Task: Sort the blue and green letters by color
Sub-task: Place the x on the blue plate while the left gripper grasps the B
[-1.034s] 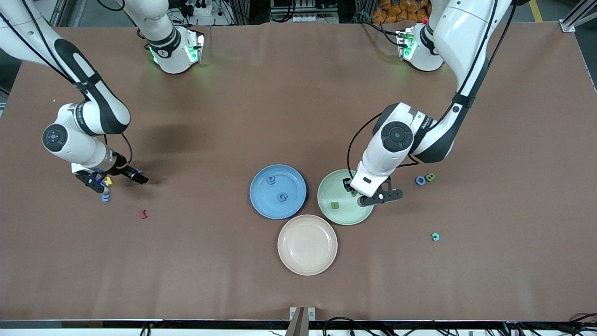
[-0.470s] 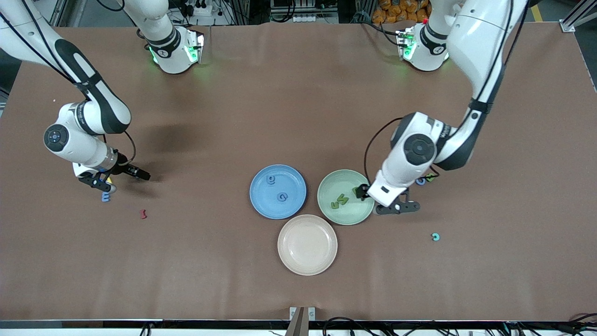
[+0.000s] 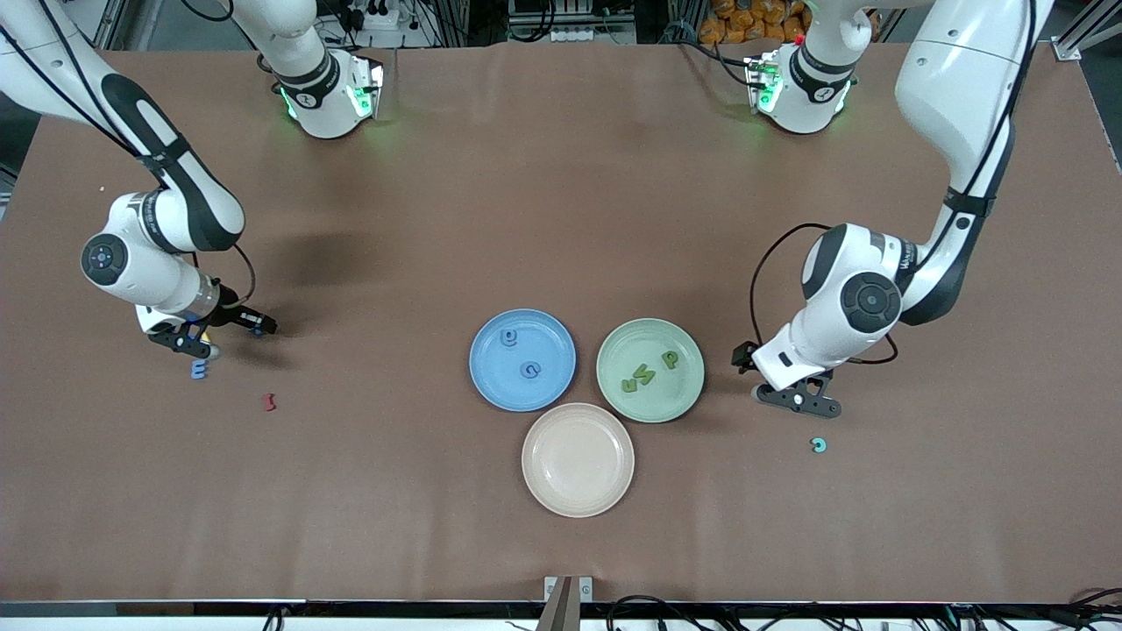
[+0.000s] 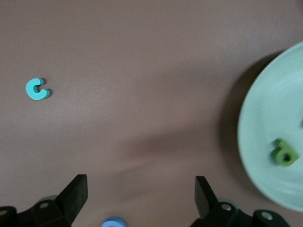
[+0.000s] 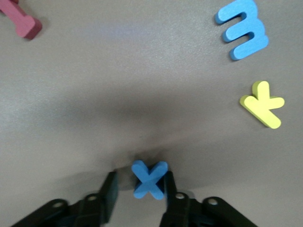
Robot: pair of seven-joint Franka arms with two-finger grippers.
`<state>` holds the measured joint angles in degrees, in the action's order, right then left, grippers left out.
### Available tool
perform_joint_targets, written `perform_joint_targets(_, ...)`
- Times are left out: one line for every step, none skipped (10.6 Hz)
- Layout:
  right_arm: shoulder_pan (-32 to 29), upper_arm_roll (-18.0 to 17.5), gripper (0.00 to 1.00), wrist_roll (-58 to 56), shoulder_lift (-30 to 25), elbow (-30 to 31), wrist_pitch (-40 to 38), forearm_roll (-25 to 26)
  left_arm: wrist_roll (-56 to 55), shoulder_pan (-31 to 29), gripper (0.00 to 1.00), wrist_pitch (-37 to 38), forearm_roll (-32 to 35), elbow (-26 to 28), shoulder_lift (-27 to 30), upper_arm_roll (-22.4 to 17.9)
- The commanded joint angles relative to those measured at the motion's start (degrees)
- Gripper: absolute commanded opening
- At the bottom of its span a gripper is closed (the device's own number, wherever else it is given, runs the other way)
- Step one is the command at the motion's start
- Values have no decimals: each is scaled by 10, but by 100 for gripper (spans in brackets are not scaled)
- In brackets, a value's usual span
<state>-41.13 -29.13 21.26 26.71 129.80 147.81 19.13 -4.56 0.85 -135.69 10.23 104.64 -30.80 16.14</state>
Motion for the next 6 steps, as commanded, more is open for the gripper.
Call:
perform_joint_targets(-11, -6, 0, -7, -2, 7, 2, 9, 92, -82, 100, 3, 81, 56, 27, 72)
perform_joint_targets(-10, -6, 0, 2, -2, 6, 2, 9, 117, -110, 100, 1, 95, 70, 27, 97)
perform_joint_targets(-6, -7, 0, 6, -2, 5, -3, 7, 122, -127, 100, -18, 115, 90, 31, 111)
perform_joint_targets(-1, -13, 0, 25, -3, 0, -10, 6, 126, -136, 100, -56, 128, 130, 52, 111)
perform_joint_targets(12, -21, 0, 59, -3, -7, -10, 4, 149, -151, 100, -89, 132, 165, 63, 111)
perform_joint_targets(31, -30, 0, 105, -2, -17, -10, 3, 178, -162, 100, -104, 132, 187, 72, 111)
